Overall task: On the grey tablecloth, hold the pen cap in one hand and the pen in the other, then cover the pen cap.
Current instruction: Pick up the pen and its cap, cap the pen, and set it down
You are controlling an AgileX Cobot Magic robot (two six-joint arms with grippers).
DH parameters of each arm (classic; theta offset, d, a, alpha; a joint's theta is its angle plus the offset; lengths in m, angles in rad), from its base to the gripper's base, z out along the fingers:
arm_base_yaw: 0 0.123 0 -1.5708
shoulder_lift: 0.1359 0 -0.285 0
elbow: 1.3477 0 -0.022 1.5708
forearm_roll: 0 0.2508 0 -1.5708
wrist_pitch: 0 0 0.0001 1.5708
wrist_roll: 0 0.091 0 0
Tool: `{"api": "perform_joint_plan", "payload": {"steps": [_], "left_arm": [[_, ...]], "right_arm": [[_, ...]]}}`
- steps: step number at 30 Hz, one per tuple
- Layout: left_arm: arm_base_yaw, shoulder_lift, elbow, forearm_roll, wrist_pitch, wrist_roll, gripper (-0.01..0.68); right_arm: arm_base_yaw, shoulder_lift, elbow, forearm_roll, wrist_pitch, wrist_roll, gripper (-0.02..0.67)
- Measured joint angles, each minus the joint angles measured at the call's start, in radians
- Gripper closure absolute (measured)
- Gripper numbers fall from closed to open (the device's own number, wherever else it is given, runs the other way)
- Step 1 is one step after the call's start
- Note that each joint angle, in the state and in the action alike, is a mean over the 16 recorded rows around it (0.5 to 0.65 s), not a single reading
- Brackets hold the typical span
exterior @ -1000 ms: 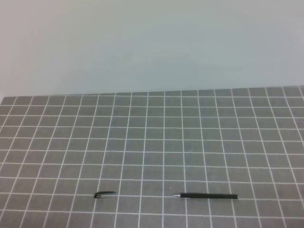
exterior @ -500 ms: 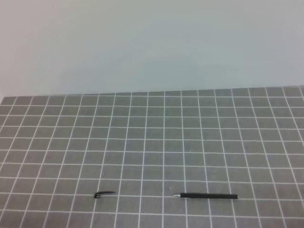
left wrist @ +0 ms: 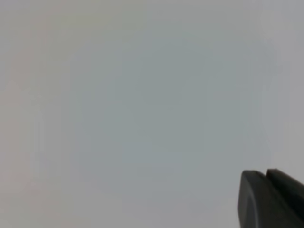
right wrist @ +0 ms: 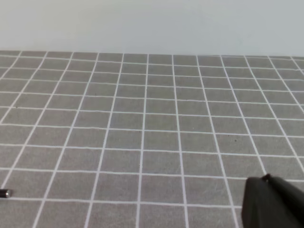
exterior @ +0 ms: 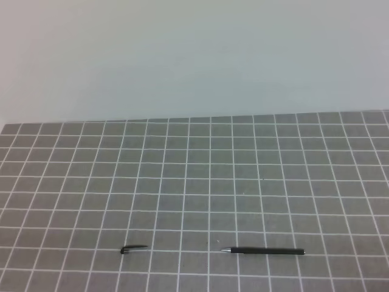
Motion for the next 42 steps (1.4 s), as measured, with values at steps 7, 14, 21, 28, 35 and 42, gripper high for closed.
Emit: {"api": "perform_joint_plan", "payload": {"steps": [7, 14, 21, 28, 35, 42], "left_arm": [[0.000, 0.000, 0.000, -0.004, -0.152, 0.000, 0.672], [0.000, 0.000, 0.000, -0.009, -0.204, -0.003, 0.672], [0.000, 0.000, -0.002, -0.011, -0.227, -0.013, 0.672], [0.000, 0.000, -0.042, 0.013, -0.155, -0.033, 0.672], [0.000, 0.000, -0.116, 0.074, 0.000, -0.049, 0.672], [0.000, 0.000, -0.166, 0.126, 0.110, -0.050, 0.672]], "right_arm": [[0.000, 0.000, 0.000, 0.000, 0.000, 0.000, 0.650], [0.000, 0.000, 0.000, 0.000, 0.000, 0.000, 0.650], [0.000, 0.000, 0.000, -0.003, -0.015, 0.000, 0.650], [0.000, 0.000, 0.000, -0.006, -0.117, 0.000, 0.650], [0.000, 0.000, 0.000, -0.006, -0.312, 0.000, 0.650], [0.000, -0.002, 0.002, -0.006, -0.474, 0.000, 0.650]]}}
